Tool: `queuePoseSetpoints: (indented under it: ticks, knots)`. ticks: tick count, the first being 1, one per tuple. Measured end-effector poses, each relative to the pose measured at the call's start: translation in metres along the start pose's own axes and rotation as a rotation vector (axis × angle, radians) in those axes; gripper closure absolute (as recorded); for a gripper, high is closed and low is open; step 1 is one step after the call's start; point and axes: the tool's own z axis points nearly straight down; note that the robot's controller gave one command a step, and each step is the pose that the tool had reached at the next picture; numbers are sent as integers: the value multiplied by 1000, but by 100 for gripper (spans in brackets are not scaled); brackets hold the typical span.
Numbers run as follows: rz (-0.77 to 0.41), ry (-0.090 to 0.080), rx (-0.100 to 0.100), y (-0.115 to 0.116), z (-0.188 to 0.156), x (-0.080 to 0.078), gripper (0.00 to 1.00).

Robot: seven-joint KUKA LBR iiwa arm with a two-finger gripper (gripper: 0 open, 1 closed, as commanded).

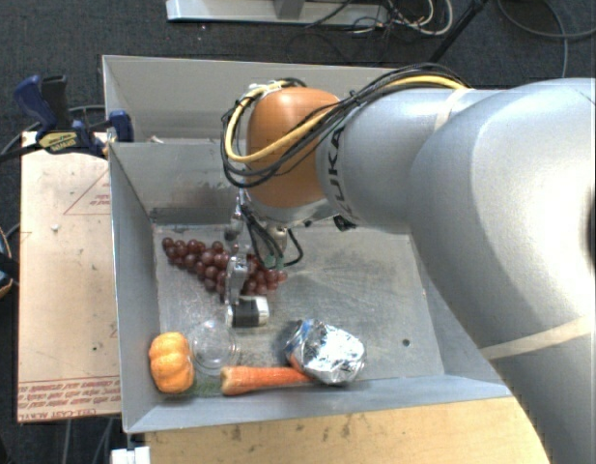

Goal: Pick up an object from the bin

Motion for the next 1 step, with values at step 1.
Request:
queuePoseSetpoints:
  ticks: [1]
  knots:
    - [0, -5, -1, 0, -1, -1, 0]
